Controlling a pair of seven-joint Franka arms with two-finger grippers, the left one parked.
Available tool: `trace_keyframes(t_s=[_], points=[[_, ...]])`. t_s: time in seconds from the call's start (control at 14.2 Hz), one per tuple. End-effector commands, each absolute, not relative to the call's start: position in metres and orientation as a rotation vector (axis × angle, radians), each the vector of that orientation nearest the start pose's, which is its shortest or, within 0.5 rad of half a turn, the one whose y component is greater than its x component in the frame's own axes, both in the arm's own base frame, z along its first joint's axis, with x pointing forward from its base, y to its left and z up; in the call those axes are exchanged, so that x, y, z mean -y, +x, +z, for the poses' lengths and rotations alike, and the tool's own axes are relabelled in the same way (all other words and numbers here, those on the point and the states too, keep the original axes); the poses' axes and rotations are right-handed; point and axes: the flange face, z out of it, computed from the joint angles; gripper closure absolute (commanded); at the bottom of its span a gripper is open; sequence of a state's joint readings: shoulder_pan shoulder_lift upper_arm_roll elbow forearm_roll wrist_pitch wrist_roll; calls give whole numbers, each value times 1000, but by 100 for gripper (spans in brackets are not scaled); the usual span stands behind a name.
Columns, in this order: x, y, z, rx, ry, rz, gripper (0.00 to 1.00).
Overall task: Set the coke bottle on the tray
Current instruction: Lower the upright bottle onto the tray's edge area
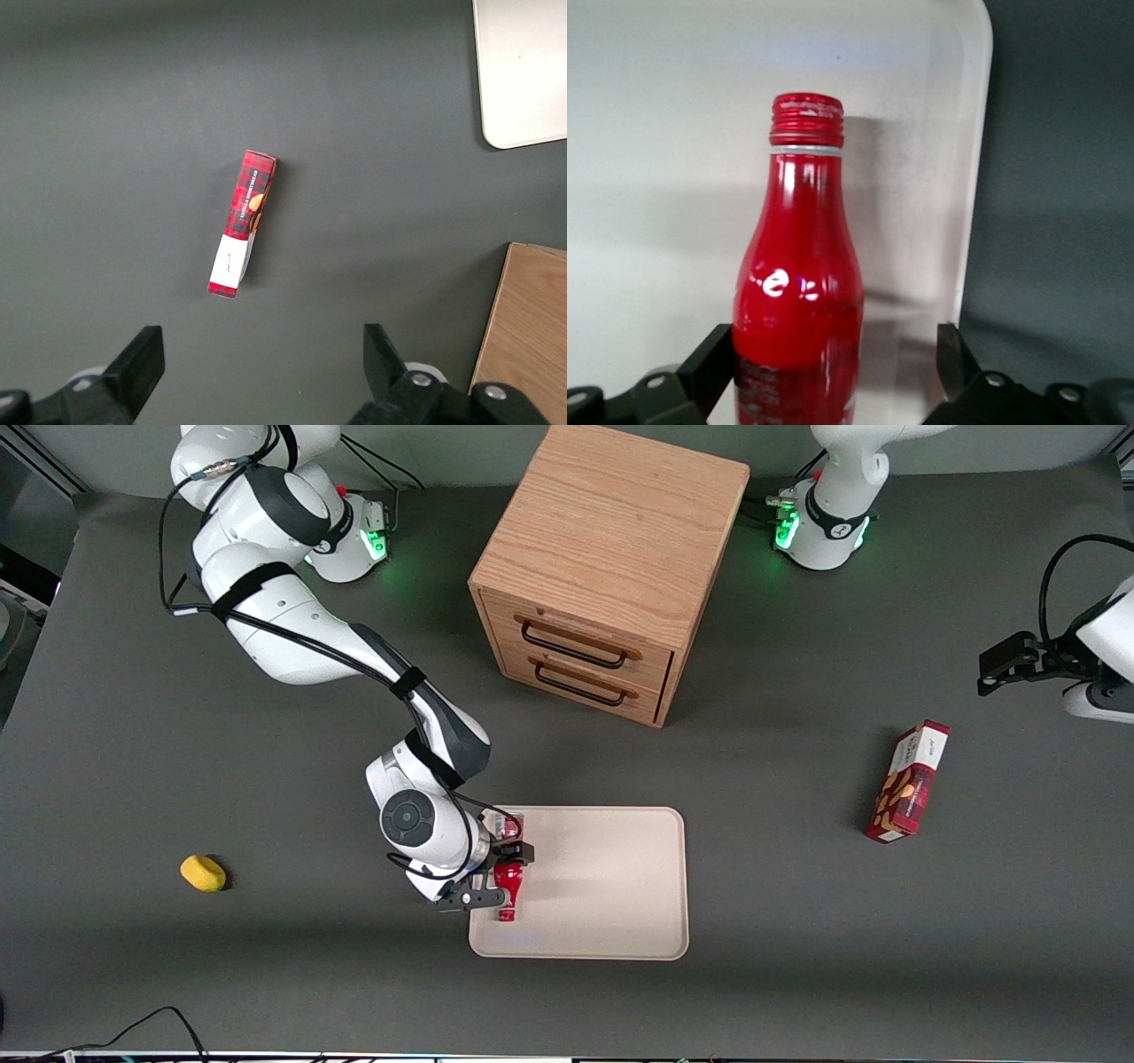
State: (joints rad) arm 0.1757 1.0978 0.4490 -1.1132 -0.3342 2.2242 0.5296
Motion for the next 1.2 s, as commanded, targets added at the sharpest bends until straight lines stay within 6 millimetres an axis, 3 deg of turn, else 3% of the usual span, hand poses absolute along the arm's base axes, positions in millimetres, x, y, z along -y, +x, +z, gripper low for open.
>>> trace_keyframes(t_s=[0.0, 0.49, 0.63, 0.77, 0.92, 1.13], points=[[-347, 696, 179, 56, -3001, -73, 0], [-347, 697, 182, 55, -3000, -79, 0], [-348, 699, 190, 55, -2996, -94, 0], [-349, 703, 220, 59, -2988, -140, 0], [-343, 708, 262, 50, -2985, -187, 0], [-317, 709, 342, 22, -3045, -185, 0]])
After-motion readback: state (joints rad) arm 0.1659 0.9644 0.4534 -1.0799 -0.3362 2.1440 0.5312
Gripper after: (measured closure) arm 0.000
